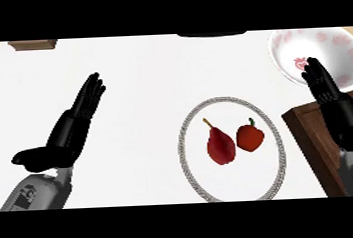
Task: Pick the pear from the placemat and place it in the bowl
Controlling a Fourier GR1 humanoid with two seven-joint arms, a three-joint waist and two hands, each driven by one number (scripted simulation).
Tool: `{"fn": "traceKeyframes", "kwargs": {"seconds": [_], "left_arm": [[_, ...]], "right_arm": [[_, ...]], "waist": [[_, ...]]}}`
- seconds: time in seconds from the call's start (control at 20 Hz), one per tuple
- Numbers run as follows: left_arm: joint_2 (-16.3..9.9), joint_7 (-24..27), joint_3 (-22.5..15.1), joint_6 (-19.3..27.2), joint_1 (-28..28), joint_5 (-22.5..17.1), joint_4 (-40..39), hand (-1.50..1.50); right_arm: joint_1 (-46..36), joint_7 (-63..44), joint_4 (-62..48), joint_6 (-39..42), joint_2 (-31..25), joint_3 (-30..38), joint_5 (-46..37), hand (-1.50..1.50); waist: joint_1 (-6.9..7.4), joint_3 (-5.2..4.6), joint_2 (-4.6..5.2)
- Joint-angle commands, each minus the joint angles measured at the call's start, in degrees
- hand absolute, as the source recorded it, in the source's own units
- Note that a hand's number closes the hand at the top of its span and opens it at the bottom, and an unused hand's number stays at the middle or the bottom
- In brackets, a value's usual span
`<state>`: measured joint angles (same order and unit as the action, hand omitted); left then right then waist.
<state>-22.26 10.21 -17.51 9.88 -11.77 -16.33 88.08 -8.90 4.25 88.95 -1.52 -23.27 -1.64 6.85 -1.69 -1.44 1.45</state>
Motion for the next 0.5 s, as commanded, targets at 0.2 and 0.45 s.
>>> {"fn": "traceKeyframes", "kwargs": {"seconds": [0.2,0.45], "left_arm": [[-3.3,-1.0,7.9,3.0,-3.2,-0.8,-1.9,0.00],[-5.8,-4.1,14.3,3.8,-0.9,-4.6,-4.0,0.00]], "right_arm": [[-5.6,-1.0,6.7,15.1,12.7,-20.3,7.9,-1.50],[-1.3,3.2,13.2,-6.1,17.9,-29.4,-18.5,-1.50]], "waist": [[8.61,1.49,-1.18],[2.21,1.38,-1.99]]}}
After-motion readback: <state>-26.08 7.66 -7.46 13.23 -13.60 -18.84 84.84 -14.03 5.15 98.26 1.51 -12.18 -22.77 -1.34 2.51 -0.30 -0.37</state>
